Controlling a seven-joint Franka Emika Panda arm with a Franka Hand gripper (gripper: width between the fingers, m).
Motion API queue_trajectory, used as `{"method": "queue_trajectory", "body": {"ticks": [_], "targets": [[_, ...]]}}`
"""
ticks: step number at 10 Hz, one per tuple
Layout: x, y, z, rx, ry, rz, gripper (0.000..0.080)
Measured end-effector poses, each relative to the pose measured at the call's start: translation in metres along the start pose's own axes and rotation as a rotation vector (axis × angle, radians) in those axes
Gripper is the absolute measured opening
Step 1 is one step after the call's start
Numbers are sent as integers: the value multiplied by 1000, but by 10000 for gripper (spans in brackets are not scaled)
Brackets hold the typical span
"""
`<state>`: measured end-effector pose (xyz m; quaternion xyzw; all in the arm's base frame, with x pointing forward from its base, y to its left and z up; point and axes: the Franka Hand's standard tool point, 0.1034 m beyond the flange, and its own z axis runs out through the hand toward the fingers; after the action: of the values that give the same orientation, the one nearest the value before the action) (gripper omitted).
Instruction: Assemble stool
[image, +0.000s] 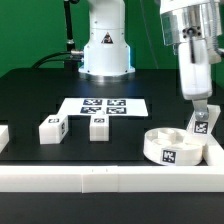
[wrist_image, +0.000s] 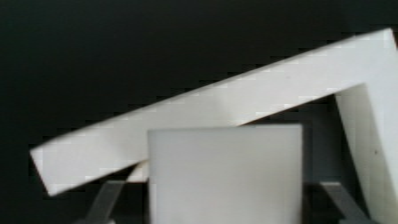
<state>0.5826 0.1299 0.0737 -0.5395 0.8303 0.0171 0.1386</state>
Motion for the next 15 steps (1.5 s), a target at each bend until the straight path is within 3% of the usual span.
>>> {"method": "queue_trajectory", "body": {"ticks": [3,5,6,7,8,10,15], "targets": [[-1,1,0,7,-21,257,337],[-2,3,1,4,-28,232,587],[-1,2,-5,11,-32,175,587],[8,1,-20,34,-42,115,630],[20,0,-35,58,-53,76,644],[25,-12,-58,61,-73,43,649],[25,-6,-51,50,-65,39,649]]}}
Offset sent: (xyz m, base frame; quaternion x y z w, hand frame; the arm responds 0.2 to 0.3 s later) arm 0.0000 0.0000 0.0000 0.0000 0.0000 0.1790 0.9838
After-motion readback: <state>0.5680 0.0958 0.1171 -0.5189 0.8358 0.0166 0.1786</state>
